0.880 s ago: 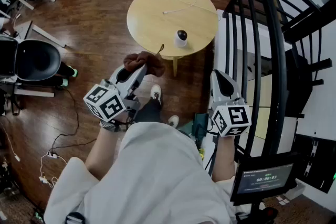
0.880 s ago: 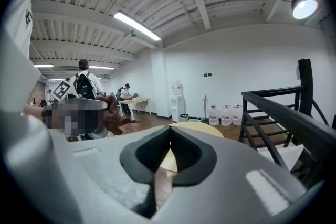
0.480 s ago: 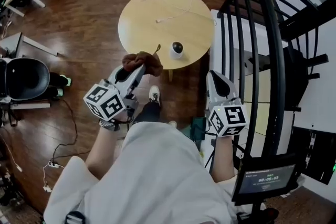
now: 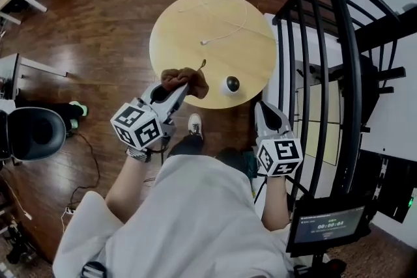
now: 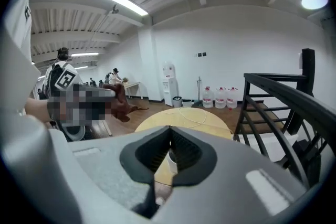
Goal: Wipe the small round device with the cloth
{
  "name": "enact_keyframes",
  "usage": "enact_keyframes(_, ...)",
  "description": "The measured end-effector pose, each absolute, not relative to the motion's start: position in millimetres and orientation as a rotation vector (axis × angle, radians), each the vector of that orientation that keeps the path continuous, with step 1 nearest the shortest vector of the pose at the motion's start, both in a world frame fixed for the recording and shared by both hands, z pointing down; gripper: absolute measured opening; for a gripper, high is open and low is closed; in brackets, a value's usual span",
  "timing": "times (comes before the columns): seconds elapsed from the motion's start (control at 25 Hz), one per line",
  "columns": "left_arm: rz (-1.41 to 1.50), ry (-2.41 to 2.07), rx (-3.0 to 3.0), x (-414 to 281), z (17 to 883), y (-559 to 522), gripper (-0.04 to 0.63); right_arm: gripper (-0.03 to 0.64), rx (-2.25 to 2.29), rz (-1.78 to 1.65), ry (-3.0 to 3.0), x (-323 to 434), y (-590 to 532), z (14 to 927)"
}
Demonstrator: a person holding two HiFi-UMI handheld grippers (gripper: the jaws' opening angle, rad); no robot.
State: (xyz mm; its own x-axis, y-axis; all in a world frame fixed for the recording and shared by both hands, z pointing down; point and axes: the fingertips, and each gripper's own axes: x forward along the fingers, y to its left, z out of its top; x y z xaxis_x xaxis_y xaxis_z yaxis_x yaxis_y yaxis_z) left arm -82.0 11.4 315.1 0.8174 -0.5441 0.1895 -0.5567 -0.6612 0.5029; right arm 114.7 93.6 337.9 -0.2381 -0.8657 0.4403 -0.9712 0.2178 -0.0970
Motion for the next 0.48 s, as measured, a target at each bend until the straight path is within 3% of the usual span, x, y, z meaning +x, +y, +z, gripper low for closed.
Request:
enact_keyframes(0.32,0.155,-0.74,2.383,-47.7,351.1,-7.0,0.106,0.006,1.628,0.646,-2.16,121.9,80.0,391.5)
enact_keyframes(0.48,0.171,-0.673,2.339,-29.3,359.0,-19.8,0.106,0.13,1.538,0.74,-2.176,110.6,70.9,419.2)
